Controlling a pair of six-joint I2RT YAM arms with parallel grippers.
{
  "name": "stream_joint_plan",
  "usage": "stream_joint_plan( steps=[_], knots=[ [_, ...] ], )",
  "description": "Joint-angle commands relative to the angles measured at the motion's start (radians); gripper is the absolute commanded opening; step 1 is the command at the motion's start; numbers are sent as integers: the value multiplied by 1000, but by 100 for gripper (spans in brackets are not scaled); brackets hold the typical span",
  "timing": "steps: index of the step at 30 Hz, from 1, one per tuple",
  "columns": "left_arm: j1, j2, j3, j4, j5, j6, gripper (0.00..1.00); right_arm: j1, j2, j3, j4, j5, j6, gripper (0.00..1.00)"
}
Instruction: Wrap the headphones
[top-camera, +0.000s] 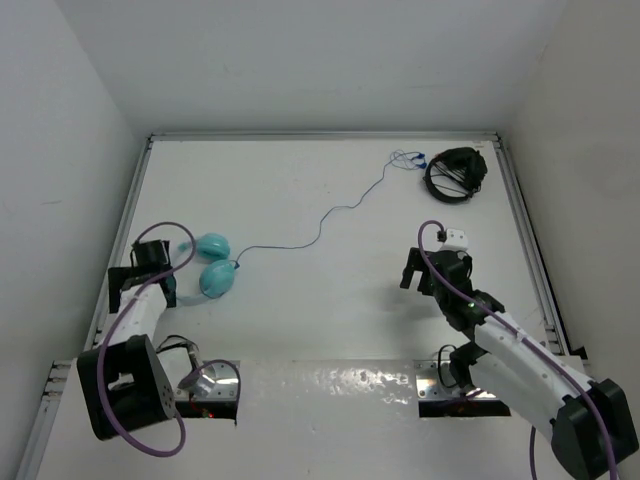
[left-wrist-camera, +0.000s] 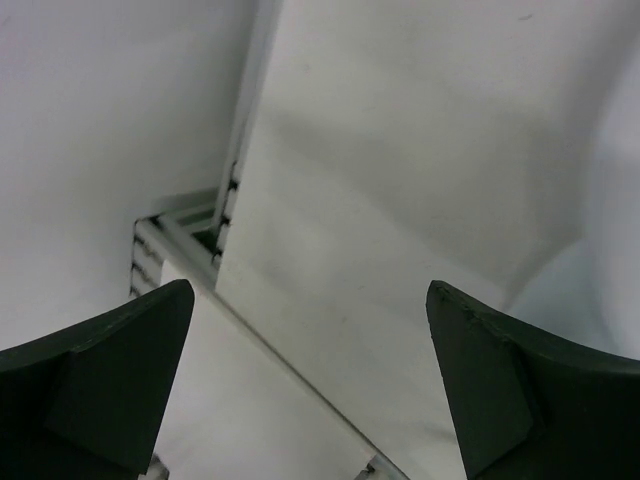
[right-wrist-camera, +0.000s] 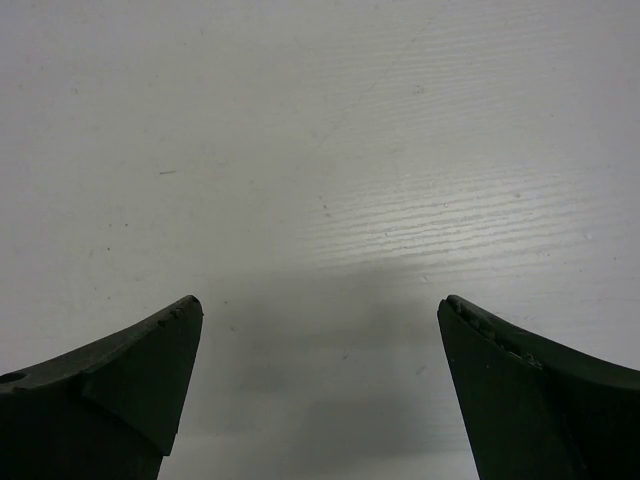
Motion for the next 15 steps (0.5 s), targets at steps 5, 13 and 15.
stream_joint_plan(
  steps=[5, 13, 15],
  knots=[
    [8, 83, 269, -46, 476, 131, 100, 6, -9, 32, 18, -6, -20, 99],
    [8, 509, 395, -69, 503, 88, 99, 6, -15, 29, 29, 2, -17, 99],
    [7, 573, 389, -58, 541, 111, 93, 8, -7, 29, 32, 16, -24, 99]
  ],
)
